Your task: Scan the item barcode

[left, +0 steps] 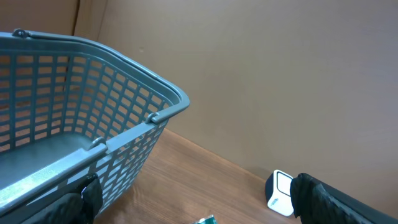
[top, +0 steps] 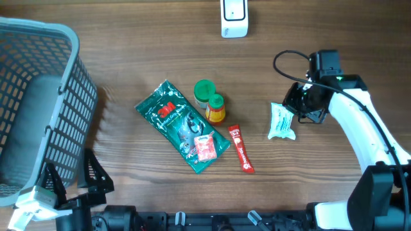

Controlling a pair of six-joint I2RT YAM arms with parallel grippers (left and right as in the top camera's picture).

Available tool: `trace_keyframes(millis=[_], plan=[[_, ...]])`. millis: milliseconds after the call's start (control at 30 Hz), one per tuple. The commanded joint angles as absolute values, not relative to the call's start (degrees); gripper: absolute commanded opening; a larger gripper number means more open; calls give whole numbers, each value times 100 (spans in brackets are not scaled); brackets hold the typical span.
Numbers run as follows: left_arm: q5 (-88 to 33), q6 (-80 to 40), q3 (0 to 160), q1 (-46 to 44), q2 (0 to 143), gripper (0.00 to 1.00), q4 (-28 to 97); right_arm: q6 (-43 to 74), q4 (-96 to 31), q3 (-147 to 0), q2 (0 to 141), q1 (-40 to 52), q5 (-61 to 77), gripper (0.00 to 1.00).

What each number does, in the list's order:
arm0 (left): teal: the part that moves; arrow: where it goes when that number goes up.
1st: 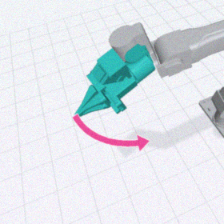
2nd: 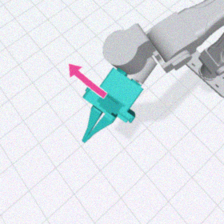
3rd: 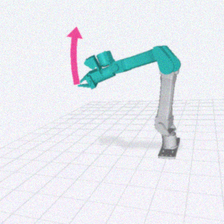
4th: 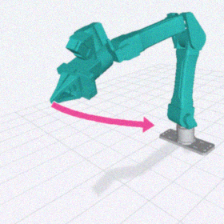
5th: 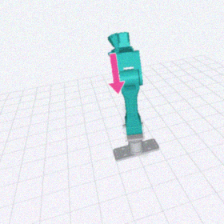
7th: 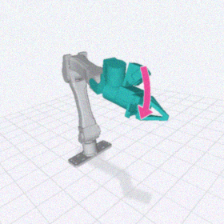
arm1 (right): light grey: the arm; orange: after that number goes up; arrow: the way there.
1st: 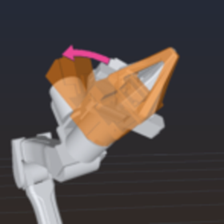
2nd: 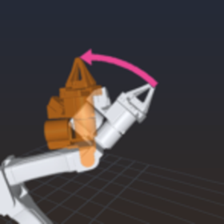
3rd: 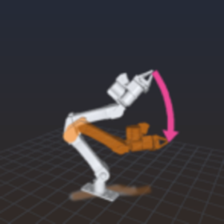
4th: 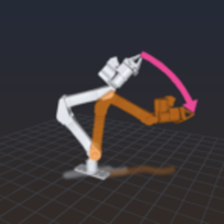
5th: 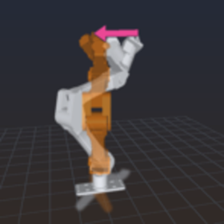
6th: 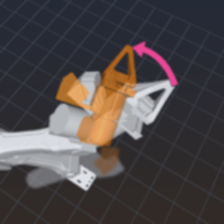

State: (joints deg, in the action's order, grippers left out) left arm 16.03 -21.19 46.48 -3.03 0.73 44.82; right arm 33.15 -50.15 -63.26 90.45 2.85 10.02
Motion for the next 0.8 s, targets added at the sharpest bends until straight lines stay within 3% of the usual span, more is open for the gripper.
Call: trace_keyframes(millis=[0, 67, 233, 433, 567, 633, 700, 767], plan=[[1658, -2147, 4639, -331, 27, 100, 4473, 3559, -5019, -6331, 8978, 631, 539, 5], [1658, -2145, 4639, -331, 27, 100, 4473, 4158, -4995, -6049, 9043, 893, -353, 5], [1658, -2147, 4639, -331, 27, 100, 4473, 4663, -4565, -5387, 9911, 974, -644, 4], [1658, -2147, 4639, -331, 27, 100, 4473, 4084, -4515, -5564, 10586, 974, -213, 4], [1658, -2147, 4639, -331, 27, 100, 4473, 3533, -5638, -6794, 10027, 976, -167, 4], [1658, -2145, 4639, -331, 27, 100, 4473, 3293, -5808, -7083, 9550, 1039, -163, 21], [1658, -2147, 4639, -331, 27, 100, 4473, 3212, -5843, -7076, 9341, 1253, -257, 45], [1658, -2147, 4639, -331, 27, 100, 4473, 3208, -5719, -6895, 9404, 1695, -548, 54]])
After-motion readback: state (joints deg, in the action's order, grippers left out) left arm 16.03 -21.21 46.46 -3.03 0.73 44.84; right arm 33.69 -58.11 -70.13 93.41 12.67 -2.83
